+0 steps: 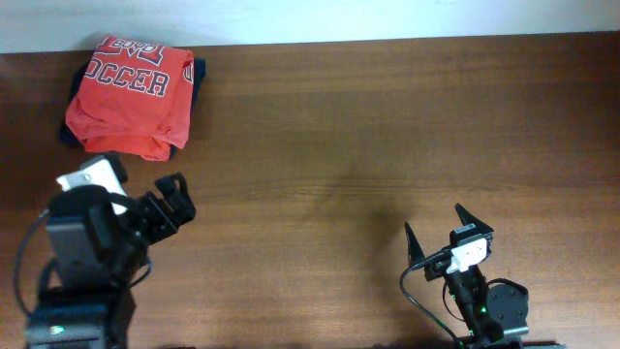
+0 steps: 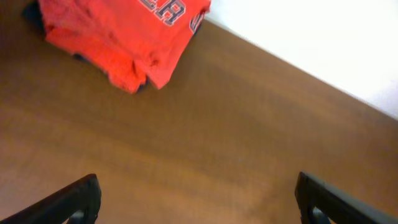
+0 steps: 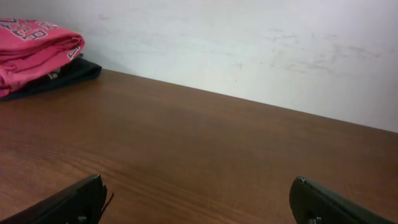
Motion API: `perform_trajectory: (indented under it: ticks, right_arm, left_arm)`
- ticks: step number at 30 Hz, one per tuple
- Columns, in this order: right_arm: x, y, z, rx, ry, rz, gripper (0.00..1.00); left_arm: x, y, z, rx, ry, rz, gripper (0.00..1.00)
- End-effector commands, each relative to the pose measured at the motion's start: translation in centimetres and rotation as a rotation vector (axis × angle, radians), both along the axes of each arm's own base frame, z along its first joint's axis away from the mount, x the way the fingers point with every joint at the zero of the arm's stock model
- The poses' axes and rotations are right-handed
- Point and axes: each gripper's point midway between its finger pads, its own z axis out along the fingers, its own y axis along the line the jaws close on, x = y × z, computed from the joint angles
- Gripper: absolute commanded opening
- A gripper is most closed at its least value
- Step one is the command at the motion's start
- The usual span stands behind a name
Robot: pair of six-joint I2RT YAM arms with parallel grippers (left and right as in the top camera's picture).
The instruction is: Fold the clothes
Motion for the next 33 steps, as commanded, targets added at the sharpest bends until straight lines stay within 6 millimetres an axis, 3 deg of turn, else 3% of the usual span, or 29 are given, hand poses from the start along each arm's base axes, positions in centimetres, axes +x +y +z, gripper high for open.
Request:
perform_trajectory:
  ticks: [1,8,22,33]
  right_arm:
    - [0.0,-0.1,-0.2,0.004,0.003,-0.008,0.99]
    - [0.0,-0.1,-0.2,0.004,0.003,-0.008,0.99]
    - [0.0,-0.1,-0.2,0.004,0.003,-0.008,0.99]
    - [0.0,-0.1,-0.2,0.004,0.003,-0.008,0.99]
  left_arm:
    - [1.0,0.4,-3.0,0.026,-0.047,0.009,0.99]
    - [3.0,0.5,-5.3,0.035,-0.305,0.008,0.99]
    - [0.9,0.9,-10.8,0.055,-0.446,0.041,0.99]
    - [-0.3,1.4,-12.9,0.083,-0.482,0.063,0.99]
